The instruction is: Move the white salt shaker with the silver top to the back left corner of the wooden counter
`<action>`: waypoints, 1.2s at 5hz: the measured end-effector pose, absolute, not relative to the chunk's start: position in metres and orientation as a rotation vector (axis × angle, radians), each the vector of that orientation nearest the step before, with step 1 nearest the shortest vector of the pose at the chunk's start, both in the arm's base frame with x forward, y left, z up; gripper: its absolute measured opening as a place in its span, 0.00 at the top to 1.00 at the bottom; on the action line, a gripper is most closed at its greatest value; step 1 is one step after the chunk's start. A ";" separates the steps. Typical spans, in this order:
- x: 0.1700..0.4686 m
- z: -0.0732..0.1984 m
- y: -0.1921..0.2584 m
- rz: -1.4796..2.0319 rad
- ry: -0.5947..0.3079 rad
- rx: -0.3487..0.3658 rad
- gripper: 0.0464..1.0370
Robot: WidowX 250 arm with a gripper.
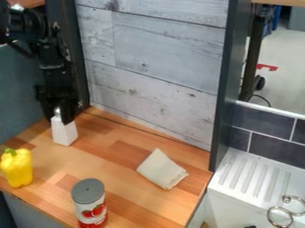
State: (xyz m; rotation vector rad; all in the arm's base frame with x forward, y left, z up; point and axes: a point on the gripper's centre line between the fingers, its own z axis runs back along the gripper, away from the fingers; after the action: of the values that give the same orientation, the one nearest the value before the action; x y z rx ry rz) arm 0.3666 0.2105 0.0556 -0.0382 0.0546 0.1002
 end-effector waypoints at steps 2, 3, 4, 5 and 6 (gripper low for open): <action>0.364 0.061 0.209 0.105 0.065 -0.074 0.09; 0.362 0.061 0.208 0.105 0.077 -0.080 0.03; 0.356 0.071 0.206 0.094 0.087 -0.078 0.04; 0.336 0.111 0.196 0.098 0.040 -0.029 0.04; 0.312 0.135 0.178 0.133 0.045 0.083 0.04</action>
State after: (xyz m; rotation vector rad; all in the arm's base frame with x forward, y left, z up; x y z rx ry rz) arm 0.3116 0.1784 0.1349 0.0825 0.0452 0.1332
